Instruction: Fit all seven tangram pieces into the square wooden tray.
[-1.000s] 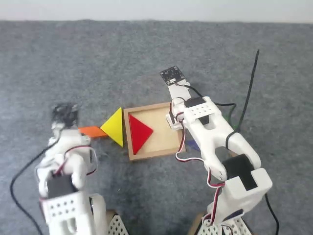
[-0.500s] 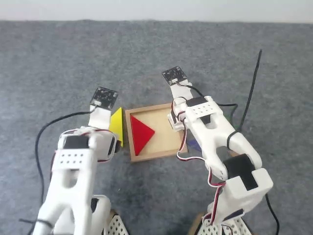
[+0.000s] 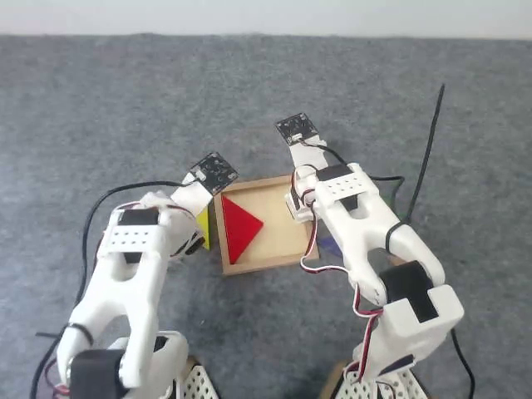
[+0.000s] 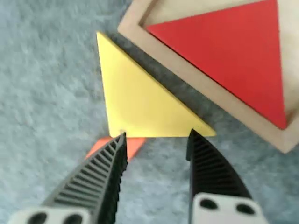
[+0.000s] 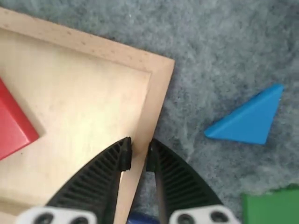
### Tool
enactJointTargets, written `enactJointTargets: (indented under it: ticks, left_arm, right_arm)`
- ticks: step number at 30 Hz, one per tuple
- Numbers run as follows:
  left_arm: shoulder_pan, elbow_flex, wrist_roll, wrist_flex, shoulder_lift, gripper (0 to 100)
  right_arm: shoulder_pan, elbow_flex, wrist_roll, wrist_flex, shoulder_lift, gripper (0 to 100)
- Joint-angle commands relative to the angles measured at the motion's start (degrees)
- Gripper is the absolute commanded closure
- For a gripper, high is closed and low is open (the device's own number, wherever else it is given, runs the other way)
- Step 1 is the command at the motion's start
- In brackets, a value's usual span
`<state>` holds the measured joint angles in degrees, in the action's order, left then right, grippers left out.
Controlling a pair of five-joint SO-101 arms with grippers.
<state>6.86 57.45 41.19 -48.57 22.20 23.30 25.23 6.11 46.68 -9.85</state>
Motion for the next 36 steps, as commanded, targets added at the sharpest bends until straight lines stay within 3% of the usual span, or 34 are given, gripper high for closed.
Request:
enactJointTargets:
  ticks: [1,7,12,15,18,23,26,36]
  left_arm:
    - [0.0,-7.7,2.8,1.3,-3.5,77]
    - [2.5,-16.8,12.3,-5.9,-15.6,76]
    - [8.4,-19.8,20.0,-7.3,-16.3,75]
    - [8.2,-23.3,22.7,-13.6,-16.9,75]
    - [5.8,-24.5,21.5,-14.7,-17.0,75]
    - [1.7,-22.7,17.1,-9.4,-19.3,75]
    - [1.8,-23.8,16.4,-6.9,-24.2,75]
    - [2.8,-30.6,6.4,-9.5,-29.4,76]
  right_arm:
    - [-0.9,-2.4,-0.4,0.1,0.5,99.1]
    - [-0.9,-2.4,-0.4,0.0,0.7,99.1]
    - [-0.9,-2.4,-0.4,0.0,0.8,99.1]
    - [-0.5,-2.5,-0.4,0.0,0.8,99.1]
    - [0.0,-2.6,-0.4,0.0,0.7,99.1]
    - [-0.4,-2.6,-0.4,0.0,0.7,99.1]
    - [-0.5,-2.5,-0.4,0.0,0.8,99.1]
    - [-0.5,-2.5,-0.4,0.1,0.8,99.1]
